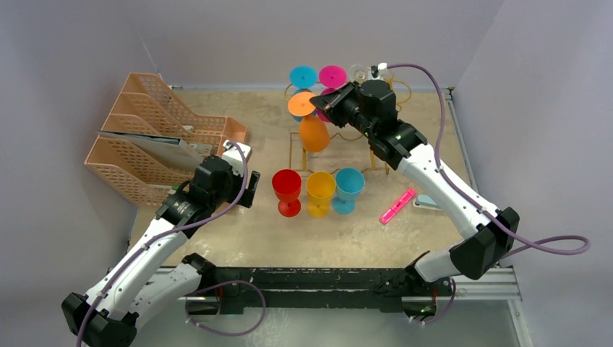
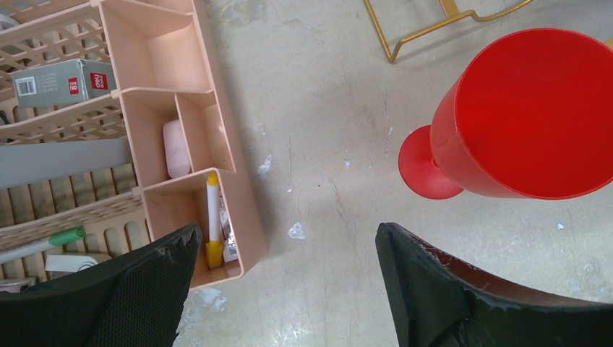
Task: Take the wine glass off the wine glass rack
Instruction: Pick up the wine glass from the wine rack.
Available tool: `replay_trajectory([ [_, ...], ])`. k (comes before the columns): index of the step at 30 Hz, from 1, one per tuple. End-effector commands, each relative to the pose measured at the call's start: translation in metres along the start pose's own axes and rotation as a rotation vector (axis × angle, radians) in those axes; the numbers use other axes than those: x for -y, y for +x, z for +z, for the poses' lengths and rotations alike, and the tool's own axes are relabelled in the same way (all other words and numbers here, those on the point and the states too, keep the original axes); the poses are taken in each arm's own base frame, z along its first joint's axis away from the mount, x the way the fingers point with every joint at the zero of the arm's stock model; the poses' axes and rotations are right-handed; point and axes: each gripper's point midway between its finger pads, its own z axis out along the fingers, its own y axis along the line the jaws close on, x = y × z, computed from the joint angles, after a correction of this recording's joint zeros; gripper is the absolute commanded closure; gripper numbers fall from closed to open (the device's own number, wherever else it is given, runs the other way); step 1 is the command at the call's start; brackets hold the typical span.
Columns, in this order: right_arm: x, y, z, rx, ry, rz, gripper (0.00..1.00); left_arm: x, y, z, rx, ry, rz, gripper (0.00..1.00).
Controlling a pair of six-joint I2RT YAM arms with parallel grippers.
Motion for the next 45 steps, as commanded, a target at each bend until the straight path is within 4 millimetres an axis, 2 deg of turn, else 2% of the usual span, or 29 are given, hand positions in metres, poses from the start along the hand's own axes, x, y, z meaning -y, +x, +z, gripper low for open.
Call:
replay_trajectory([
  [1, -0.018, -0.008, -0.015, 0.017, -0.054, 0.012, 1.00, -0.004, -0.020, -0.006, 0.056, -0.010, 0.003, 0.11],
  [7, -0.019, 0.001, -0.018, -0.032, -0.065, 0.001, 1.00, -0.003, -0.021, -0.006, 0.058, -0.009, 0.005, 0.11],
  [16, -0.022, 0.003, -0.025, -0.053, -0.068, -0.036, 1.00, -0.006, -0.021, -0.007, 0.062, -0.022, 0.002, 0.11],
  [19, -0.034, 0.008, -0.029, -0.094, -0.118, -0.092, 1.00, -0.007, -0.022, -0.008, 0.063, -0.025, 0.001, 0.11],
  [34, -0.057, 0.047, -0.063, -0.348, -0.282, -0.248, 1.00, -0.010, -0.027, -0.016, 0.109, -0.040, -0.022, 0.10],
  [42, -0.064, 0.058, -0.083, -0.436, -0.358, -0.354, 1.00, -0.008, -0.030, -0.019, 0.132, -0.026, -0.043, 0.09],
  [45, -0.065, 0.064, -0.101, -0.474, -0.418, -0.423, 1.00, 0.006, -0.035, -0.024, 0.171, 0.052, -0.074, 0.00],
])
